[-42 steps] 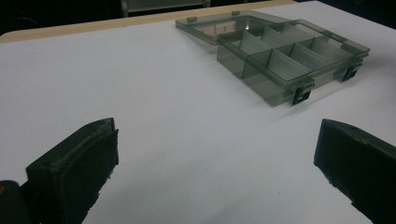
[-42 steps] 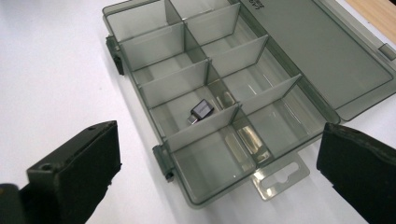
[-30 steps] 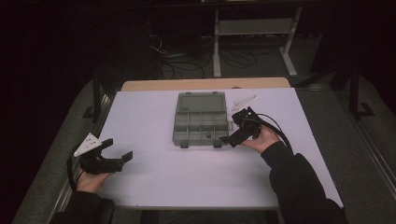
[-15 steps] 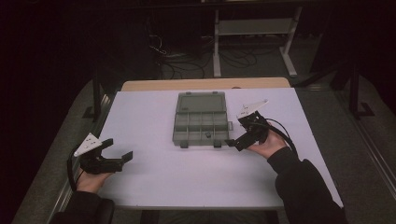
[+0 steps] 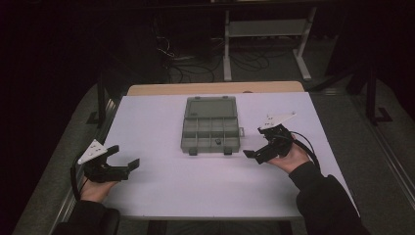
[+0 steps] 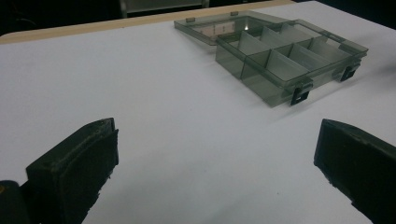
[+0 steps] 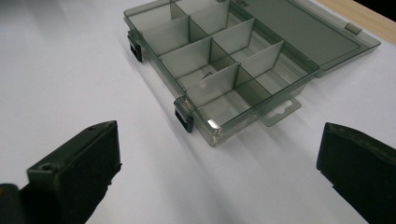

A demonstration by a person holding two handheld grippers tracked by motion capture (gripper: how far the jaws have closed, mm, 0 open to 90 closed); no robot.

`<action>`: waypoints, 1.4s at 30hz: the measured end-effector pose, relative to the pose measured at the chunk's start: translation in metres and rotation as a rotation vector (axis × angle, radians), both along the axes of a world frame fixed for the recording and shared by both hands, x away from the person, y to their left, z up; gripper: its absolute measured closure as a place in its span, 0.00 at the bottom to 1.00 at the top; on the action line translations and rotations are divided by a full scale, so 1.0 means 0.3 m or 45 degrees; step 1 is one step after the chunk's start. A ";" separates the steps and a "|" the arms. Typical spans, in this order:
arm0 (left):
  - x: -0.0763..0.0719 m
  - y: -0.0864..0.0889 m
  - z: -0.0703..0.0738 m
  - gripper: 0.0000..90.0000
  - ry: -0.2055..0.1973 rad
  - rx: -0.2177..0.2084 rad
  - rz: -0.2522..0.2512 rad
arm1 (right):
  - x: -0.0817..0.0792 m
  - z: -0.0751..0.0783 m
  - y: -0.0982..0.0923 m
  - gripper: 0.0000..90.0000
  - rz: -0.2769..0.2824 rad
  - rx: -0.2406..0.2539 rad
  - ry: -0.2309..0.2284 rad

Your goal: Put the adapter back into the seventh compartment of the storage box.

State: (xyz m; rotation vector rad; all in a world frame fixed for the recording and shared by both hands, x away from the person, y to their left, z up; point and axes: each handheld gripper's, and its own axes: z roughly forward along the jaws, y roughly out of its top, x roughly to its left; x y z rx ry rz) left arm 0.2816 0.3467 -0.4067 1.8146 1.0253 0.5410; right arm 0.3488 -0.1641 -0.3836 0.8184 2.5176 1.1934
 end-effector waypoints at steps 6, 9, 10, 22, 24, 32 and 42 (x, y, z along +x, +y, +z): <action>0.000 0.001 0.000 0.00 -0.001 -0.002 0.000 | -0.015 -0.012 -0.036 0.00 -0.031 0.050 -0.006; 0.000 0.001 0.000 0.00 -0.001 -0.001 -0.001 | -0.027 -0.025 -0.078 0.00 -0.063 0.096 0.013; 0.000 0.001 0.000 0.00 -0.001 -0.001 -0.001 | -0.027 -0.025 -0.078 0.00 -0.063 0.096 0.013; 0.001 0.000 0.000 0.00 -0.001 0.000 -0.001 | -0.076 -0.054 -0.177 0.00 -0.139 0.153 -0.002; 0.001 0.000 0.000 0.00 -0.001 0.000 -0.001 | -0.084 -0.058 -0.187 0.00 -0.149 0.164 -0.004; 0.001 -0.001 0.000 0.00 0.000 -0.001 -0.001 | -0.108 -0.072 -0.213 0.00 -0.170 0.170 -0.025; 0.002 -0.002 -0.001 0.00 0.001 0.003 -0.005 | -0.149 -0.087 -0.235 0.00 -0.204 0.201 -0.070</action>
